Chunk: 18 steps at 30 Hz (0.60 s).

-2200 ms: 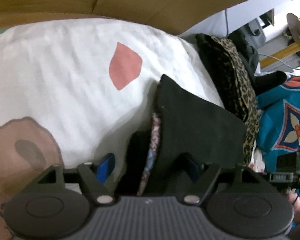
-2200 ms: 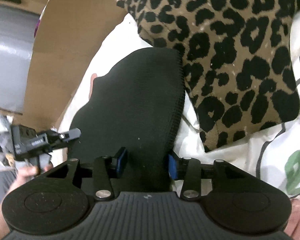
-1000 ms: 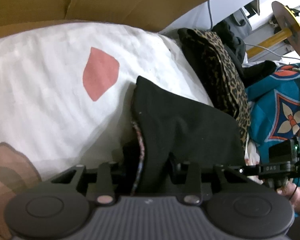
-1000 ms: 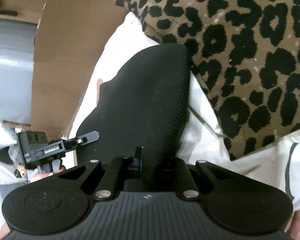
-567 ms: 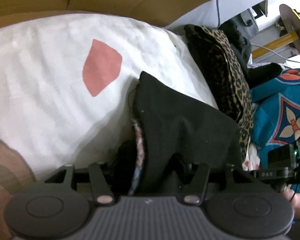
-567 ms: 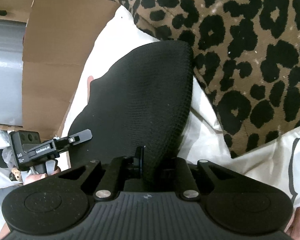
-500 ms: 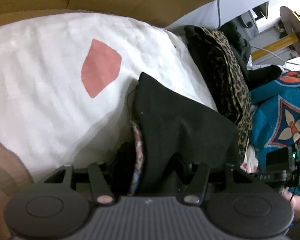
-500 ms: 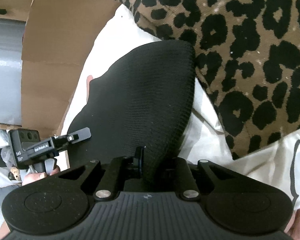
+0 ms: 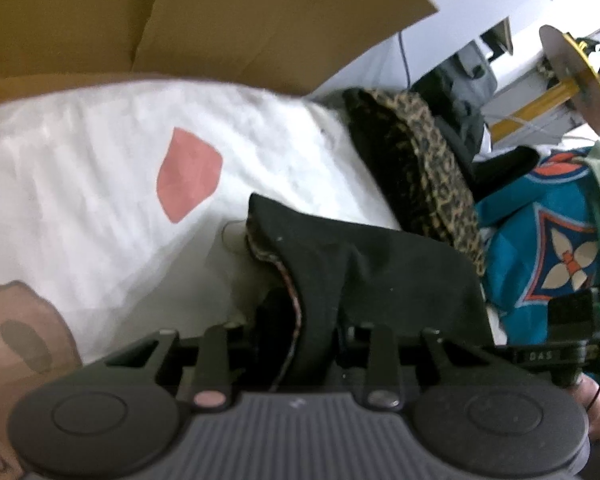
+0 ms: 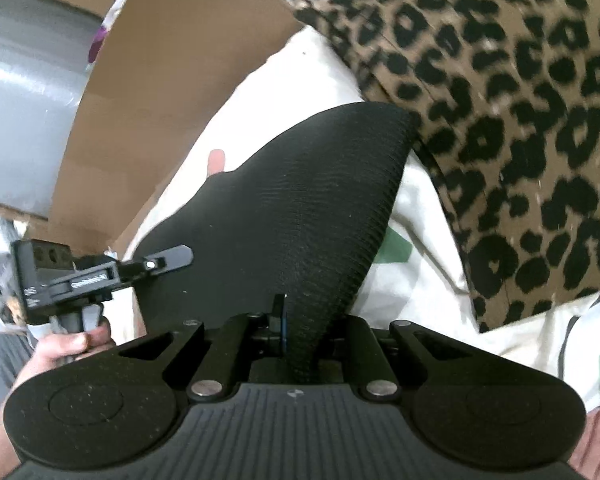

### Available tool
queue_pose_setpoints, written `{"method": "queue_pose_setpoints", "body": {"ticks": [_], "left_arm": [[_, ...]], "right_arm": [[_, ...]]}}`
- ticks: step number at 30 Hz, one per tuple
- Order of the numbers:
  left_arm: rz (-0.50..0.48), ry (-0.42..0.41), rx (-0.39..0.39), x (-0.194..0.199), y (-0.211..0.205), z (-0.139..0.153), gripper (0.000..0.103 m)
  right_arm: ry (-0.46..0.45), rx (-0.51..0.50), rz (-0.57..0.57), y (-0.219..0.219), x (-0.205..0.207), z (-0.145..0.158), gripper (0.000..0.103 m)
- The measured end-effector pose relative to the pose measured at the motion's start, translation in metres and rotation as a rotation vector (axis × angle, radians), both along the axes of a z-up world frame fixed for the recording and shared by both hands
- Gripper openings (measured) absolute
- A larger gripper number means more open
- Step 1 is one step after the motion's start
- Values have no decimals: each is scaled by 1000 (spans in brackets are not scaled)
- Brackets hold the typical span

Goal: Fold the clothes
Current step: 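Lift the folded black trousers off the sheet with both tools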

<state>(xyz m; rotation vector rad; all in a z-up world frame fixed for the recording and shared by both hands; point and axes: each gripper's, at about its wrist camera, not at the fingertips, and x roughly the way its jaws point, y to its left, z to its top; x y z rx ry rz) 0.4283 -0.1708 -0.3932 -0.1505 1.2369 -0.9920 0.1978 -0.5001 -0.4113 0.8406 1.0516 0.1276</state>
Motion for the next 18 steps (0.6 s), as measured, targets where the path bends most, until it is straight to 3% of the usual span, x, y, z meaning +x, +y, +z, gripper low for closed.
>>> {"method": "queue_pose_setpoints", "body": {"ticks": [10, 18], "left_arm": [[105, -59, -48, -14, 15, 40, 33], [171, -96, -4, -21, 24, 71, 33]], "right_arm": [[-79, -112, 64, 2, 13, 45, 7], [-151, -162, 142, 26, 34, 77, 7]]}}
